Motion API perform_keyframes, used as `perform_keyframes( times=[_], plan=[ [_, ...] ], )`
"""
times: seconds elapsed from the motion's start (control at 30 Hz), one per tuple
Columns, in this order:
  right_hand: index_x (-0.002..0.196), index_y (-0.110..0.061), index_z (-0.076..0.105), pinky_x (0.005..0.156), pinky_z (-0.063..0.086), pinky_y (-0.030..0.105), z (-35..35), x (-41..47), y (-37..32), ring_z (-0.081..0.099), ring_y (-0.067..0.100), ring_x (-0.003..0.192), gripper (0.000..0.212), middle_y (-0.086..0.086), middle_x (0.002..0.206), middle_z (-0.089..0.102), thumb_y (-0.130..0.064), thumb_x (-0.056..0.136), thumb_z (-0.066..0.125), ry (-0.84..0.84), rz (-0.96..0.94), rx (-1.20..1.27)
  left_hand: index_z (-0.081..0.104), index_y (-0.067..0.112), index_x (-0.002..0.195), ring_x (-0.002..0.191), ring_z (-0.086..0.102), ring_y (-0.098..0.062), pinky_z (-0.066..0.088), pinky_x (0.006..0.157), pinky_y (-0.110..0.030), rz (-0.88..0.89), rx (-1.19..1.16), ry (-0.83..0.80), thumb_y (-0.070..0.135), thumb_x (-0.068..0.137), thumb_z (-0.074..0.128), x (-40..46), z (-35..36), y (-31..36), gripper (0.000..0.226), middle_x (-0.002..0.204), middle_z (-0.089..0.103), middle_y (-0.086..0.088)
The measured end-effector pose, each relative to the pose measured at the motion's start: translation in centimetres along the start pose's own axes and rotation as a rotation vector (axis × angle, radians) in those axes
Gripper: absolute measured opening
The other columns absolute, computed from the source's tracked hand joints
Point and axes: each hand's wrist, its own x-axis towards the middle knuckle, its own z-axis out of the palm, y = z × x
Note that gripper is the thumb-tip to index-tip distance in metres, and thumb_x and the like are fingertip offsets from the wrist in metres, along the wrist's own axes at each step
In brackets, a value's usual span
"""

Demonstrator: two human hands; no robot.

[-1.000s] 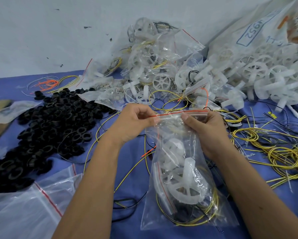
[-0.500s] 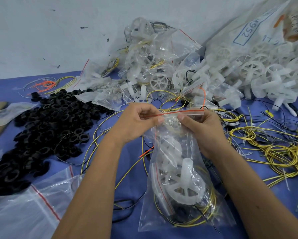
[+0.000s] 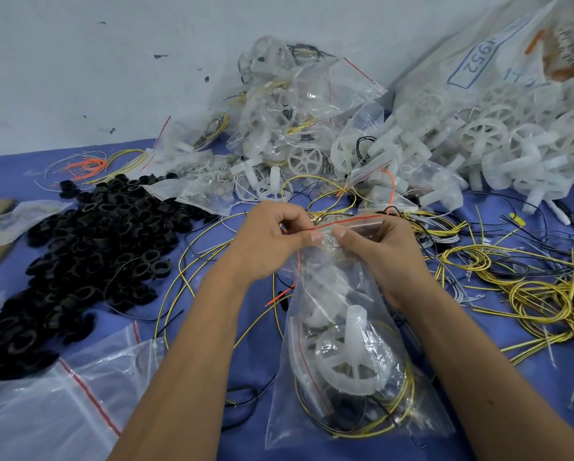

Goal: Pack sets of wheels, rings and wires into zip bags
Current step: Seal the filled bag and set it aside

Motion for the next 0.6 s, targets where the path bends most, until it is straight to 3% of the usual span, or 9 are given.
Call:
perform_keyframes(
  times=[0.07, 0.13, 0.23, 0.3, 0.37, 0.43, 0.53, 0.6],
  plan=[
    [0.078, -0.002, 0.074, 0.061, 0.052, 0.03, 0.0, 0.0, -0.1, 0.06, 0.02, 0.064, 0.026, 0.013, 0.073, 0.07, -0.024, 0.091, 0.075, -0.017, 0.002, 0.014, 0.069, 0.007, 0.071, 0.062, 0.051, -0.013, 0.04, 0.06, -0.024, -0.008, -0.104, 0.11, 0.003, 0.087, 0.076, 0.1, 0.0, 0.1, 0.019, 0.064, 0.064, -0.013],
    [0.087, 0.006, 0.066, 0.066, 0.051, 0.035, -0.4, -0.2, -0.5, 0.058, 0.026, 0.071, 0.054, 0.022, 0.079, 0.065, -0.048, 0.089, 0.07, -0.123, 0.06, -0.011, 0.065, 0.009, 0.069, 0.056, 0.049, -0.009, 0.041, 0.055, -0.017, -0.034, -0.27, 0.252, 0.005, 0.091, 0.072, 0.2, -0.2, 0.2, 0.023, 0.061, 0.061, -0.004],
    [0.109, -0.019, 0.074, 0.089, 0.055, 0.039, -0.9, -0.5, -1.4, 0.071, 0.026, 0.1, 0.056, 0.01, 0.108, 0.076, -0.065, 0.078, 0.069, -0.465, 0.177, -0.142, 0.068, 0.02, 0.066, 0.053, 0.047, -0.009, 0.043, 0.046, -0.016, -0.08, -0.413, 0.392, 0.012, 0.093, 0.071, 0.4, -0.6, 0.2, 0.028, 0.067, 0.058, -0.007],
    [0.117, -0.025, 0.07, 0.089, 0.058, 0.036, -0.7, -0.9, -1.6, 0.073, 0.025, 0.103, 0.059, 0.006, 0.112, 0.076, -0.061, 0.071, 0.079, -0.615, 0.234, -0.254, 0.071, 0.018, 0.069, 0.06, 0.048, -0.013, 0.044, 0.052, -0.02, -0.099, -0.397, 0.435, 0.016, 0.092, 0.071, 0.5, -0.5, -0.1, 0.024, 0.071, 0.059, -0.009],
    [0.107, -0.022, 0.072, 0.078, 0.058, 0.031, -0.3, -1.2, -1.8, 0.075, 0.023, 0.092, 0.039, 0.008, 0.101, 0.077, -0.045, 0.078, 0.083, -0.589, 0.233, -0.242, 0.071, 0.008, 0.077, 0.07, 0.049, -0.017, 0.045, 0.065, -0.029, -0.14, -0.383, 0.44, 0.02, 0.094, 0.071, 0.6, -0.2, -0.2, 0.02, 0.075, 0.059, -0.009],
    [0.096, -0.012, 0.075, 0.071, 0.057, 0.028, -0.1, -1.1, -2.2, 0.074, 0.023, 0.082, 0.019, 0.011, 0.091, 0.077, -0.026, 0.085, 0.082, -0.487, 0.215, -0.189, 0.069, 0.002, 0.087, 0.072, 0.054, -0.019, 0.049, 0.067, -0.033, -0.232, -0.422, 0.442, 0.025, 0.098, 0.067, 0.7, -0.2, 0.0, 0.026, 0.084, 0.06, -0.011],
    [0.082, 0.004, 0.072, 0.064, 0.054, 0.031, -0.3, -0.3, -2.0, 0.066, 0.025, 0.07, 0.016, 0.019, 0.079, 0.07, -0.01, 0.09, 0.074, -0.229, 0.243, -0.118, 0.066, 0.021, 0.098, 0.076, 0.07, -0.017, 0.056, 0.061, -0.027, -0.427, -0.414, 0.352, 0.052, 0.099, 0.056, 0.7, -1.4, 0.7, 0.033, 0.098, 0.074, -0.001],
    [0.075, 0.002, 0.072, 0.059, 0.051, 0.029, -0.2, 1.0, -2.0, 0.062, 0.026, 0.068, 0.018, 0.017, 0.074, 0.068, -0.008, 0.091, 0.072, -0.067, 0.276, -0.039, 0.066, 0.027, 0.101, 0.063, 0.07, -0.013, 0.055, 0.053, -0.025, -0.522, -0.36, 0.218, 0.073, 0.094, 0.044, 0.5, -2.7, 1.5, 0.052, 0.084, 0.077, 0.004]
  ],
)
